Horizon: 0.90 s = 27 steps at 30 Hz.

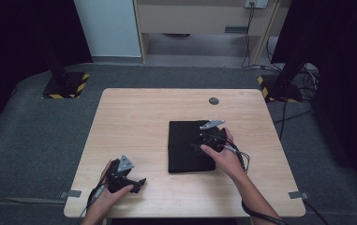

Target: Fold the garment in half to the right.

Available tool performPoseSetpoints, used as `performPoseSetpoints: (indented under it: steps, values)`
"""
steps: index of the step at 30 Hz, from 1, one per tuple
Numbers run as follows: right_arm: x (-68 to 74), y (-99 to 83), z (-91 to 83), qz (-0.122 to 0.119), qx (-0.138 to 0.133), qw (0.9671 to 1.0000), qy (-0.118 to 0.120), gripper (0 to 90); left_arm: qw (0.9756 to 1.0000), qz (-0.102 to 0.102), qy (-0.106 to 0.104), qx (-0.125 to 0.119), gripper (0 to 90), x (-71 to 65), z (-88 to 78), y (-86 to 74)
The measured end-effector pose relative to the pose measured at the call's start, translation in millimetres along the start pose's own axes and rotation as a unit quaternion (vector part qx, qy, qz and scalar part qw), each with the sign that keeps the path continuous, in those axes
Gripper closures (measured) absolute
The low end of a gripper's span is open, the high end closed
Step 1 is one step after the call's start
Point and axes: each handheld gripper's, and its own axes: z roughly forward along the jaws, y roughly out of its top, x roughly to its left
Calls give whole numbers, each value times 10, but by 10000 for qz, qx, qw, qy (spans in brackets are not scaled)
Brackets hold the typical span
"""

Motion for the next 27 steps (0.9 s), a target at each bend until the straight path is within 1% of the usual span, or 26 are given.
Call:
performPoseSetpoints:
  steps: [4,8,10,11,13,15,16,17,18,20,22,24,27]
  values:
    - [-72,-46,-180,85,-126,9999,-35,26,10000,19,-2,45,32,-26,-8,-4]
    - [-114,-105,-352,77,-211,9997,-56,26,9999,-73,20,79,33,-52,-12,-20]
    - [-123,-140,-425,108,-204,9997,-26,23,9999,-83,34,100,33,-64,-18,-20]
    - [-130,-161,-455,178,-185,9997,-27,23,9999,-77,27,115,33,-70,-20,-20]
    - [-153,-210,-502,260,-140,9996,0,24,9999,-96,11,113,32,-84,-20,-22]
    - [-182,-272,-549,231,-168,9996,3,23,9999,-113,-2,109,32,-102,-23,-26]
    - [-197,-298,-565,224,-178,9996,-2,25,9999,-97,30,77,35,-119,-33,-27]
    - [-226,-340,-592,251,-188,9995,-46,24,9999,-118,55,27,39,-138,-40,-27]
    - [-251,-373,-614,297,-221,9993,-73,22,9999,-133,56,27,39,-155,-45,-29]
    - [-302,-443,-657,381,-250,9989,-82,25,9999,-92,40,78,37,-191,-44,-33]
    - [-361,-527,-691,426,-244,9987,-115,24,9999,-150,18,71,37,-215,-45,-48]
    - [-417,-604,-705,468,-220,9985,-159,24,9998,-176,8,80,31,-220,-41,-52]
    - [-508,-702,-719,582,-194,9979,-204,26,9997,-205,64,95,36,-203,-63,-13]
